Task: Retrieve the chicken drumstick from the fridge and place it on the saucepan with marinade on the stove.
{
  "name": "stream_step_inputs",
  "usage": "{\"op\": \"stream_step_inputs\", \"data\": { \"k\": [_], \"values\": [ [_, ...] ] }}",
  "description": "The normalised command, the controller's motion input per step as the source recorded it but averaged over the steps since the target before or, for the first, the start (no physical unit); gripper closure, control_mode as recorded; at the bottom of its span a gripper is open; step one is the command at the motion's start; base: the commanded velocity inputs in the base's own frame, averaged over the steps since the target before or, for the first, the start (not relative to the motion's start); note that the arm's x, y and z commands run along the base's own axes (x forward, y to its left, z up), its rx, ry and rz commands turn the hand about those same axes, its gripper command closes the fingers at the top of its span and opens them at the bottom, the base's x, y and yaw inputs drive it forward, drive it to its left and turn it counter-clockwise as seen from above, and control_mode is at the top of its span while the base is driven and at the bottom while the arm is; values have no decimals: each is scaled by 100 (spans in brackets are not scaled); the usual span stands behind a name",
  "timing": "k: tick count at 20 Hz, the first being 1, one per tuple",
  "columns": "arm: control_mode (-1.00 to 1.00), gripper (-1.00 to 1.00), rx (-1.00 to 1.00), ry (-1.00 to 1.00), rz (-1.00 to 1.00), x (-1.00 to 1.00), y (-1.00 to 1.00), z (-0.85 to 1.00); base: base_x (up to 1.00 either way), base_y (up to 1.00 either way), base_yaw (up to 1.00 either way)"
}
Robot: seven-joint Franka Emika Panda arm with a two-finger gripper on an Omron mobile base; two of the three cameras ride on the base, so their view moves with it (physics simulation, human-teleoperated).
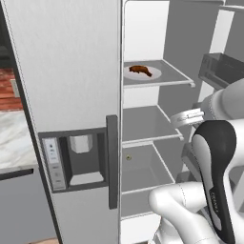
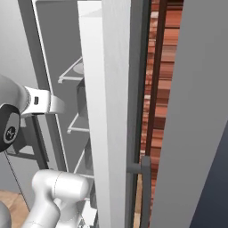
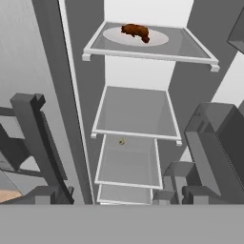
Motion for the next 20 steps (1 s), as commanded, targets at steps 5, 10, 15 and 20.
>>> {"op": "stream_step_inputs", "data": {
  "k": [5,10,15,20],
  "values": [
    [100,-100,0,0,0,0,0,0,39,-17,0],
    [100,-100,0,0,0,0,0,0,29,-22,-2],
    [100,-100,0,0,0,0,0,0,22,-32,-4],
    [100,-100,0,0,0,0,0,0,10,-29,-10]
  ]
}}
